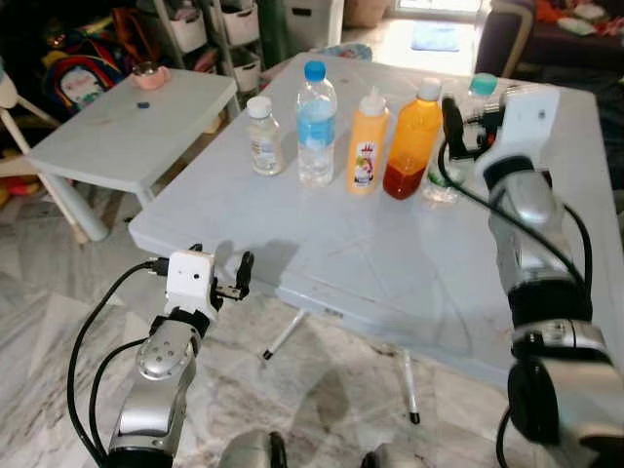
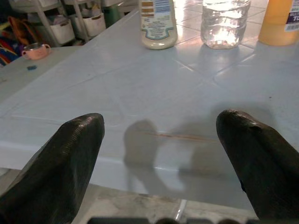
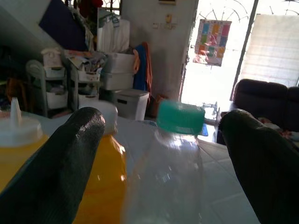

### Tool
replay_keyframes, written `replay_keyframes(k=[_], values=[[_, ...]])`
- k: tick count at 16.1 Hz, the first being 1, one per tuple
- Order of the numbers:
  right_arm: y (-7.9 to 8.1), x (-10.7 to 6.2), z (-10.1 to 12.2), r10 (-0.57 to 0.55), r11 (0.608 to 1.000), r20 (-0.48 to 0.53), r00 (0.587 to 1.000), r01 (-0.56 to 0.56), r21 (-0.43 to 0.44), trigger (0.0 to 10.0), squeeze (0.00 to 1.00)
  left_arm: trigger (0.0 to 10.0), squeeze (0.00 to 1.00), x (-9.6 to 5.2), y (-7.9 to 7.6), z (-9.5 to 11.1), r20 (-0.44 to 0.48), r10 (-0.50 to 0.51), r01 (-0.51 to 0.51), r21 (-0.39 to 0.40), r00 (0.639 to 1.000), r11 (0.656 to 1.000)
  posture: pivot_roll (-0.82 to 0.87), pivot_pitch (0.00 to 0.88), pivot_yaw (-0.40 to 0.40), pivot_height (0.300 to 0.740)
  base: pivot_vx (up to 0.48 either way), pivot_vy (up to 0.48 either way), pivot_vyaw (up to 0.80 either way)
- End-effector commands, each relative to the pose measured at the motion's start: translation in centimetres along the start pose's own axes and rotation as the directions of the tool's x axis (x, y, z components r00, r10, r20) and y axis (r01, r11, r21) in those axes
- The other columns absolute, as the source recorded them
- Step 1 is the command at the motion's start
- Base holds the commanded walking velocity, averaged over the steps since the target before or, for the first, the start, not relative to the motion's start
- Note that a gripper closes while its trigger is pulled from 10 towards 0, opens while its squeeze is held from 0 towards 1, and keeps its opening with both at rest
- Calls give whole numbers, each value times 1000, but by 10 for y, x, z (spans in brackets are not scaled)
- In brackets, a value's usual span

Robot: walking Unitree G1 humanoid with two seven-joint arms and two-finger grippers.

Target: Restocking fridge

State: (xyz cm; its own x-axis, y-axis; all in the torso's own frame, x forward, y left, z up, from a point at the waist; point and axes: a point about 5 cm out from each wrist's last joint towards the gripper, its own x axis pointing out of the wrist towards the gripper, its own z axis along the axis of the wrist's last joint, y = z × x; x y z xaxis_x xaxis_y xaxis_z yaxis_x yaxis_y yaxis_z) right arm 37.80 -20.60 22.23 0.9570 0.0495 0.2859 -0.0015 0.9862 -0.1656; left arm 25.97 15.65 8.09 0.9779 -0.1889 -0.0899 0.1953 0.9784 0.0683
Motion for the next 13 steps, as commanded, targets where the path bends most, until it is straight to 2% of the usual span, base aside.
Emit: replay_keyframes(k=[1,4,7,8,9,13], values=[[-1,4,4,3,1000,11,1000,-2,-10,10000,0,10000,0,2,2,7,17,-6,6,6,1000,1000,4,32,92,740,0,0,0],[-7,14,5,-13,999,-25,1000,14,30,10000,0,10000,0,2,2,7,14,-15,15,9,1000,1000,13,28,94,740,0,0,0],[-8,21,4,-29,999,-48,998,30,27,10000,0,10000,0,3,2,9,15,-17,17,12,1000,1000,15,27,93,740,0,0,0],[-10,22,3,-42,999,-55,998,44,32,5804,0,10000,0,3,2,9,15,-16,16,12,1000,1000,26,24,90,740,0,0,0],[-11,23,3,-43,998,-59,997,46,39,0,0,10000,0,3,3,9,13,-16,15,13,1000,1000,30,24,90,740,0,0,0],[-14,27,5,-41,999,-55,998,43,29,0,0,10000,0,2,4,8,8,-21,21,21,1000,1000,43,21,88,740,0,0,0]])
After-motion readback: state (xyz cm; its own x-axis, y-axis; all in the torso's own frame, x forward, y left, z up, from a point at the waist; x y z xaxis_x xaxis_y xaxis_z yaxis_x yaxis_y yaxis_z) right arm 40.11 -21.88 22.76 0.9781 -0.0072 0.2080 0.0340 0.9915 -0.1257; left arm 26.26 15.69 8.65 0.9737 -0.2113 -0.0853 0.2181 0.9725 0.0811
